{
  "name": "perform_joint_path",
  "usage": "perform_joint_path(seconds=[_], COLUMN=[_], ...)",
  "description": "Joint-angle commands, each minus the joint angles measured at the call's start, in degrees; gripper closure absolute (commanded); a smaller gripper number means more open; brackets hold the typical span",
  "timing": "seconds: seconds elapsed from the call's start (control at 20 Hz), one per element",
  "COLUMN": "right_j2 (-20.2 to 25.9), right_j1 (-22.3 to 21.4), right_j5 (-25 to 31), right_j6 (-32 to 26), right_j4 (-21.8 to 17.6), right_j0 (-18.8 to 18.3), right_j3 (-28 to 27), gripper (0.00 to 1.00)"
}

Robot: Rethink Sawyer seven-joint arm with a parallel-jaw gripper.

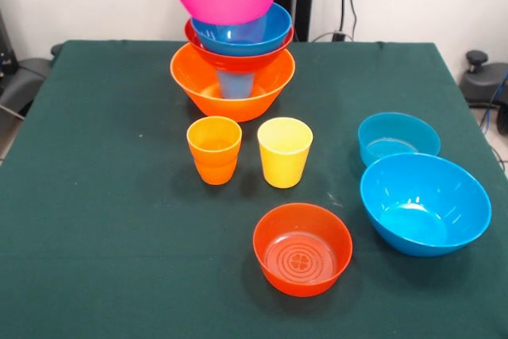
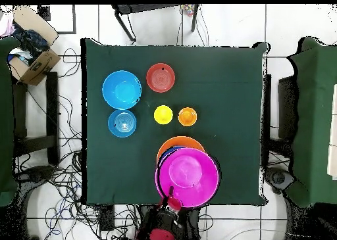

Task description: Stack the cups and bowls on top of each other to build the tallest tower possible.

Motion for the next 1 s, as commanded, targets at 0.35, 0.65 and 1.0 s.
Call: perform_joint_path(seconds=[0.35,0.65,1.0], right_j2=[2.7,2.7,2.7], right_j1=[4.3,5.4,6.2], right_j5=[-5.0,-6.0,-6.7], right_j6=[14.2,14.6,14.8], right_j4=[5.6,7.4,8.3], right_j0=[1.9,3.1,3.6], right_j3=[-6.5,-6.2,-6.1], gripper=[1.00,1.00,1.00])
